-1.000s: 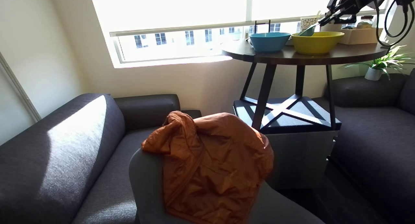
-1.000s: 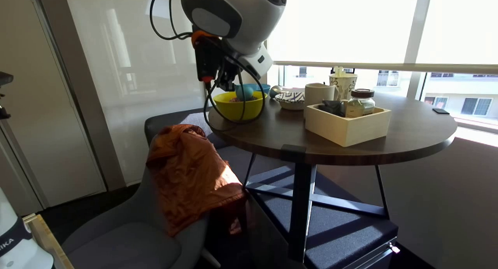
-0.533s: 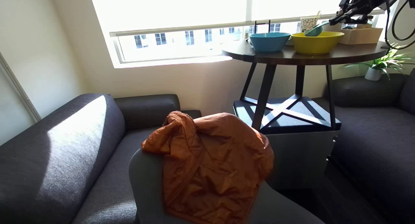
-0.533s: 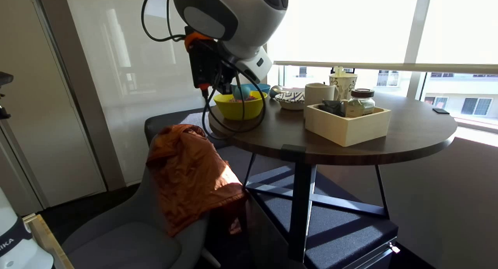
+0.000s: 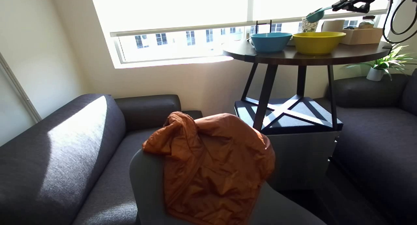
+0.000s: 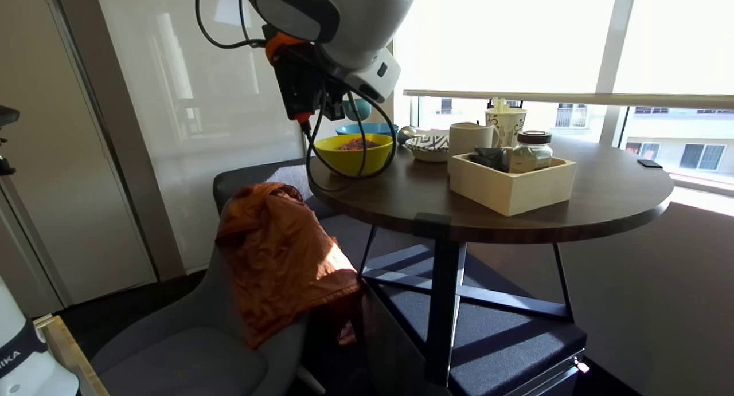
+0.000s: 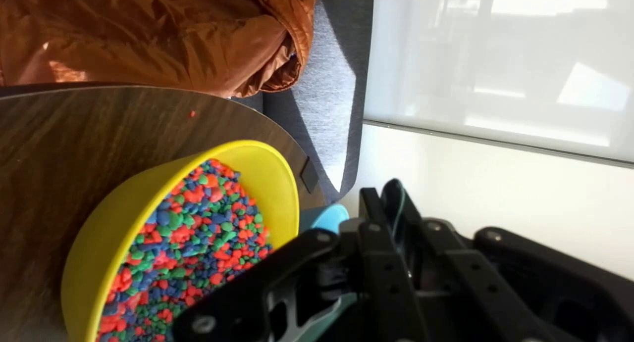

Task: Use the scoop to transfer contents from the yellow bowl to the blue bowl

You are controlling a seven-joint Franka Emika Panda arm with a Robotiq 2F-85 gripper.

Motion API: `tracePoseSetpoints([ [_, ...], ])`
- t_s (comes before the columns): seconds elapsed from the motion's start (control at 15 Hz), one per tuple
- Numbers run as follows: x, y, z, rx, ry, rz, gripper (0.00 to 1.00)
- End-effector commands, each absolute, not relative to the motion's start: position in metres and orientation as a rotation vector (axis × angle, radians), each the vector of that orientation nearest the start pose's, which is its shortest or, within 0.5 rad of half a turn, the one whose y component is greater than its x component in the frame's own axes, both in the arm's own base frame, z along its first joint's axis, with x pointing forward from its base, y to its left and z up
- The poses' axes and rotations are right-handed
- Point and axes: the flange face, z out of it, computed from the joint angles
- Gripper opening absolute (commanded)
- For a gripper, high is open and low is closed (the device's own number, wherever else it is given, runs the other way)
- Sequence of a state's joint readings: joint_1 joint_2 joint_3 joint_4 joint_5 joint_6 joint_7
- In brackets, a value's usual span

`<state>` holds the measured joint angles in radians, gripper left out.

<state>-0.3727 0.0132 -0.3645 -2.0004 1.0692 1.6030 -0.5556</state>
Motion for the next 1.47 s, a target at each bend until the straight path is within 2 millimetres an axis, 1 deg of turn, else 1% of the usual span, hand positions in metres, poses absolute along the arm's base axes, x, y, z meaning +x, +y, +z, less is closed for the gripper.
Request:
tracePoseSetpoints([
  [0.0, 0.464, -0.282, 0.491, -1.936, 0.494, -0.444, 0.02],
  [0.13, 0.466, -0.276, 0.5, -1.953, 0.435, -0.446, 0.02],
  [0.2, 0.463, -0.284, 0.485, -1.965, 0.465, -0.423, 0.09],
  [0.33, 0.466, -0.28, 0.49, -1.969, 0.449, -0.427, 0.09],
  [0.53, 0.466, -0.279, 0.492, -1.97, 0.446, -0.429, 0.09],
  [0.6, 0.47, -0.279, 0.494, -1.961, 0.469, -0.444, 0.02],
  [0.87, 0.495, -0.28, 0.499, -1.964, 0.555, -0.471, 0.02],
  [1.2, 0.531, -0.266, 0.51, -2.009, 0.553, -0.417, 0.02],
  [1.4, 0.554, -0.259, 0.508, -2.044, 0.563, -0.362, 0.02],
])
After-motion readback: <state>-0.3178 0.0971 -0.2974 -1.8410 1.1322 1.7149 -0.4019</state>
